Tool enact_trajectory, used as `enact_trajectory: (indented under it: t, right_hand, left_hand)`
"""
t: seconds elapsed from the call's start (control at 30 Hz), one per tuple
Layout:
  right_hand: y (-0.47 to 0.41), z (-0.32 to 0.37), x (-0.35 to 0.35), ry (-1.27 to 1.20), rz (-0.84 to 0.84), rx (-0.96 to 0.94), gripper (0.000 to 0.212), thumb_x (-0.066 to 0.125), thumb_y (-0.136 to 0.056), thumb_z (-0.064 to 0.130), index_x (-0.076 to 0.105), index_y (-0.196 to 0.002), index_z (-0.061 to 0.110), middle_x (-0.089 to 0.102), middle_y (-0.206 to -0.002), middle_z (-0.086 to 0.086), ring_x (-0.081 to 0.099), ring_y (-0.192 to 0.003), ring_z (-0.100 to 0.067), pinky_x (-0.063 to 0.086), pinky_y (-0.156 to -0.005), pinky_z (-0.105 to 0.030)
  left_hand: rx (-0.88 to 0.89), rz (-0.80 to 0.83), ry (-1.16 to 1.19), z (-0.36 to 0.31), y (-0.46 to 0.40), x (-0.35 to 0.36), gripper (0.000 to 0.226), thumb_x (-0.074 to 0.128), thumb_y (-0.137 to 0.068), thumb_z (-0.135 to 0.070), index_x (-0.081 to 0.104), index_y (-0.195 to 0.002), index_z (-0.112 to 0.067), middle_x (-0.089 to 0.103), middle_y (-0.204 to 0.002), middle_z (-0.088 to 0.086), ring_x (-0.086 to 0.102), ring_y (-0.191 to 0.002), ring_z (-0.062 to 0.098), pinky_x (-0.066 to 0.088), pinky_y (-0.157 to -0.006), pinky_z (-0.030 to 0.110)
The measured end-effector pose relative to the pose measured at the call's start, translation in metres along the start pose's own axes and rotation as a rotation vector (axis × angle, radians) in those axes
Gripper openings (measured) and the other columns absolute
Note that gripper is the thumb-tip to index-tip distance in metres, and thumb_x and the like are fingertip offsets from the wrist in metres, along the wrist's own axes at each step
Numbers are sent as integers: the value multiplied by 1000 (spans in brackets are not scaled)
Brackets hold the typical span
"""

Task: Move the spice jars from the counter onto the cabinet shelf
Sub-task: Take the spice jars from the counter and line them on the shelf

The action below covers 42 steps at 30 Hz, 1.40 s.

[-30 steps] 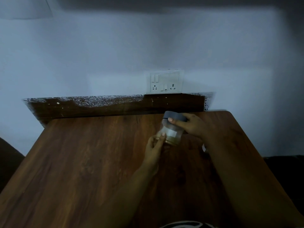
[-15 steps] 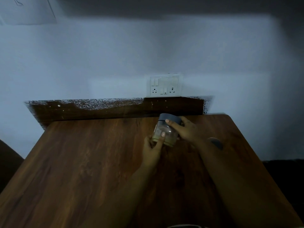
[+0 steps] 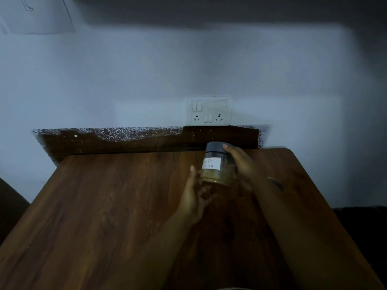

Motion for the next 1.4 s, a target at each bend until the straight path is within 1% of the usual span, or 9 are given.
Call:
enact_trajectory:
  t: [0.1, 0.17, 0.37, 0.57, 0.7, 0.8, 1.0, 1.2, 1.4]
  right_hand:
    - [1, 3, 8, -105, 50, 25, 52, 62, -88, 47, 53, -129, 16, 66, -119, -15, 65, -106, -32, 52, -94, -51]
    - [3, 6, 10, -149, 55, 43, 53, 58, -91, 47, 53, -131, 13, 67, -114, -15, 68, -98, -28, 56, -86, -43]
    - [8, 8, 6, -252, 164, 145, 56, 54, -88, 57, 63, -117, 10, 70, -98, -13, 68, -84, -26, 53, -76, -36]
    - [14, 8, 8, -254, 252, 174, 64, 53, -86, 62, 60, -127, 13, 69, -112, -15, 69, -95, -27, 56, -80, -38]
    - [19, 8, 2, -166, 476, 157, 78, 76, -72, 43, 42, -141, 30, 63, -128, -10, 65, -111, -30, 54, -85, -52]
    - [17, 3, 0, -89, 447, 92, 98, 85, -63, 17, 35, -142, 45, 64, -126, -5, 64, -114, -30, 53, -91, -51]
    - [22, 22, -14, -172, 366, 28, 98, 82, -64, 6, 36, -142, 43, 62, -127, -12, 66, -109, -31, 56, -81, -47]
    - [33, 77, -37, -55, 288, -155, 98, 86, -64, 22, 34, -144, 41, 71, -113, 1, 68, -107, -19, 57, -80, -34]
    - [51, 141, -69, -25, 151, -356, 102, 91, -55, 27, 37, -141, 42, 63, -124, -5, 68, -106, -17, 57, -84, -33]
  left_hand:
    - [-88, 62, 41, 0, -2, 2, 60, 48, -87, -57, 51, -133, -19, 63, -128, 13, 59, -118, 32, 48, -98, 44]
    - [-20, 73, -95, -1, -1, 5, 56, 49, -88, -54, 51, -131, -19, 65, -125, 13, 63, -114, 31, 50, -97, 42]
    - [265, -12, -543, -17, 8, 8, 70, 58, -82, -59, 39, -139, -23, 61, -120, -8, 65, -102, 1, 56, -80, 22]
    - [274, 66, -494, -31, 5, 11, 93, 78, -78, -34, 19, -150, -35, 56, -126, -5, 62, -112, 9, 55, -94, 34]
    - [351, -26, -462, -37, 4, 8, 91, 79, -80, -19, 22, -149, -33, 59, -116, -4, 66, -96, -4, 55, -74, 17]
    - [368, -28, -491, -45, 3, 6, 93, 81, -77, -23, 23, -148, -38, 56, -121, -7, 63, -101, -1, 54, -74, 15]
    - [312, 129, -516, -66, -7, 15, 96, 84, -68, -28, 30, -145, -47, 59, -125, 0, 62, -110, 9, 55, -83, 25]
    - [456, 140, -575, -98, -22, 68, 95, 84, -73, -28, 26, -146, -49, 53, -134, 0, 58, -116, 13, 54, -94, 34]
    - [615, 196, -594, -129, -31, 137, 107, 82, -73, -31, 4, -144, -50, 49, -126, -20, 59, -106, -8, 52, -76, 10]
Point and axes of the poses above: each hand's wrist, its own y-axis away from the middle knuckle, its own x-axis out of the palm, z = x × y, the point moved 2 cm from there along -y, towards the middle knuckle
